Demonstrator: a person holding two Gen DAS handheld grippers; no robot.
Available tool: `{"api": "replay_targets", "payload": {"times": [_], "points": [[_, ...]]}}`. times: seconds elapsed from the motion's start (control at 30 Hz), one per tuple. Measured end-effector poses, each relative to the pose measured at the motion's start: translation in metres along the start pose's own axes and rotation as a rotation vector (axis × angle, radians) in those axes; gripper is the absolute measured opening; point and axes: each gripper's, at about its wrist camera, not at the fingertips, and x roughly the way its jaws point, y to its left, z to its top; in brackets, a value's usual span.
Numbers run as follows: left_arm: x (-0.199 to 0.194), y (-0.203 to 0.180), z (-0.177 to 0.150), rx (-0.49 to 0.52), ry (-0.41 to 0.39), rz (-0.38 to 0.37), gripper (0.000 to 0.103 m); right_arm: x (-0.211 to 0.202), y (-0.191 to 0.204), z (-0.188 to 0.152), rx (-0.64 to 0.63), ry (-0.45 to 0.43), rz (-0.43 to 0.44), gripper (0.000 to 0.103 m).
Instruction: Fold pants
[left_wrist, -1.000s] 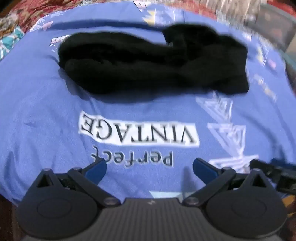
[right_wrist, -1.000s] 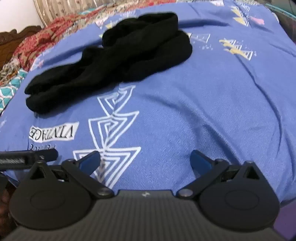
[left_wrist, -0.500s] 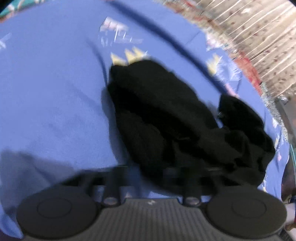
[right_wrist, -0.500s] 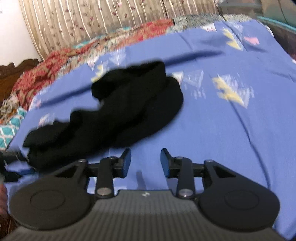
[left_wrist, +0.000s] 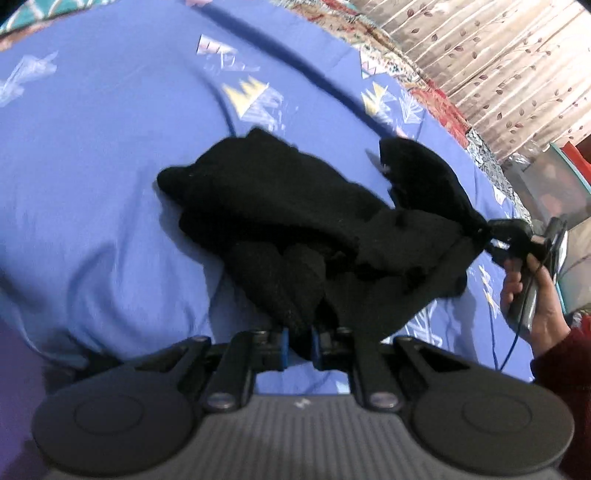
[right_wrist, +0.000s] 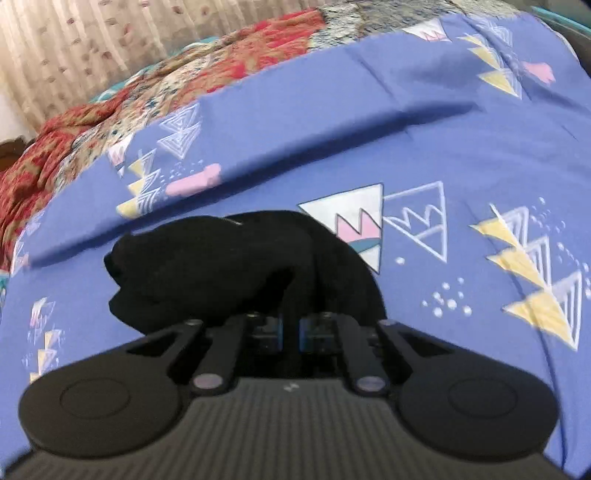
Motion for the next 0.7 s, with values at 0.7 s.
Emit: {"api": "replay_targets", "payload": {"times": [0.7], "points": [[-0.006,0.008,0.0,0.185,0.022,-0.086,0.025,-0.276,-0.144,-0.214,-0.002,-0.271,-0.228,0.047]]}}
